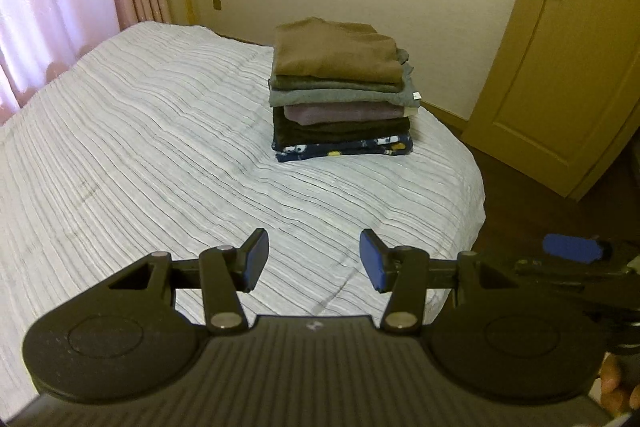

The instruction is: Fold clothes

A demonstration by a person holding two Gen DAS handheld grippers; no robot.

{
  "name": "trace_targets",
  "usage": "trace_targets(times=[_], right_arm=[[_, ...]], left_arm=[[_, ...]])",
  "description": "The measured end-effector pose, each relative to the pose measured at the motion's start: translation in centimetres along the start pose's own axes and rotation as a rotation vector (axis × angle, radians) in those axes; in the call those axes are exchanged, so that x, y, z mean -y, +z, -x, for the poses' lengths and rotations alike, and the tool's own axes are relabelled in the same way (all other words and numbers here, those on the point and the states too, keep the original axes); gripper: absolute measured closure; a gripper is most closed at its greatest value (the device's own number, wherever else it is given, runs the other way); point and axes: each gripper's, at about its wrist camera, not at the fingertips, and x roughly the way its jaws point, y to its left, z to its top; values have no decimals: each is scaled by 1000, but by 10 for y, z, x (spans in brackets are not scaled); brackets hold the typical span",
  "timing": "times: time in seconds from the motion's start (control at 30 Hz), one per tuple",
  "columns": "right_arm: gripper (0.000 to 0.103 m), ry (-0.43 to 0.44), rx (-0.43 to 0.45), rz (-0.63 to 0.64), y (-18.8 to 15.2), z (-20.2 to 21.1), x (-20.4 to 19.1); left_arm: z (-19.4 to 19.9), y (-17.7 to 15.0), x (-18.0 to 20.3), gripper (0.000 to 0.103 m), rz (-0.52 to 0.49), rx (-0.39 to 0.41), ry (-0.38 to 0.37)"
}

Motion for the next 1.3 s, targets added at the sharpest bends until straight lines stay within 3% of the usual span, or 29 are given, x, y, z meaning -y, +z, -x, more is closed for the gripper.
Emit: trace_targets(times=[0.4,0.57,1.3], right_arm=[[30,-29,74,58,-3,21,-16],[30,-38,77,52,-4,19,-11],[30,5,-32,63,15,-12,37]], left_arm=[[23,-5,6,54,-11,65,47],[22,-6,14,42,-22,71,68],[-14,0,47,42,54,-37,89]])
